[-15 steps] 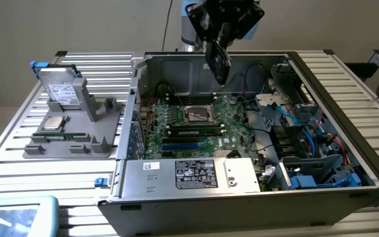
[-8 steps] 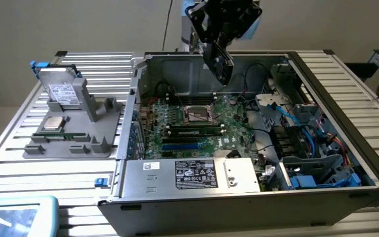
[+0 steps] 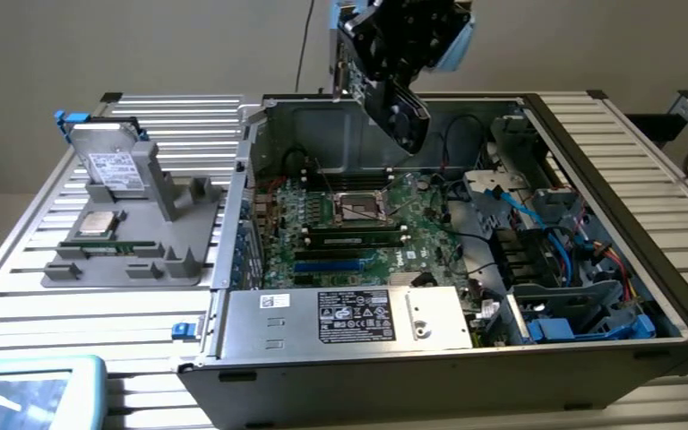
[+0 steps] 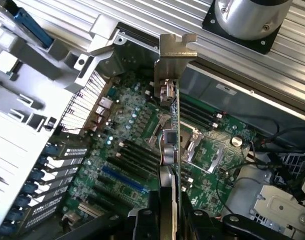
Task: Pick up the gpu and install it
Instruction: 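Insert the gpu into the slot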
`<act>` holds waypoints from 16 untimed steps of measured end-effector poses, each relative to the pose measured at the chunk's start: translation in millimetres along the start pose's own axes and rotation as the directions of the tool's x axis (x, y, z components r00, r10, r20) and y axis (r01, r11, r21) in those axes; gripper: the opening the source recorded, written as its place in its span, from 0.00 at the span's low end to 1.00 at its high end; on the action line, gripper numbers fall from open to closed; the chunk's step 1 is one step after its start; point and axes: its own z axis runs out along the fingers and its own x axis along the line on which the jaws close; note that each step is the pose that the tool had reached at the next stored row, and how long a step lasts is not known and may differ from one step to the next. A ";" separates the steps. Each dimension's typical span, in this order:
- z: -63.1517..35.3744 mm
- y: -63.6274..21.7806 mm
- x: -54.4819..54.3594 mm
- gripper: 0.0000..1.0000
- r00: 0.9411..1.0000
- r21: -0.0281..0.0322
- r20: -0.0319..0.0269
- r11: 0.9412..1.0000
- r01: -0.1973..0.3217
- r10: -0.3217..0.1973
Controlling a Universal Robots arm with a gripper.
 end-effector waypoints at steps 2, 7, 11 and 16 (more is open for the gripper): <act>0.0 0.0 0.0 0.27 0.999 0.002 -0.004 0.999 0.036 -0.036; 0.0 0.0 0.0 0.27 0.992 0.006 -0.013 0.992 0.127 -0.127; 0.0 0.0 0.0 0.27 0.980 0.010 -0.018 0.980 0.198 -0.198; 0.0 0.0 0.0 0.27 0.958 0.014 -0.025 0.958 0.286 -0.285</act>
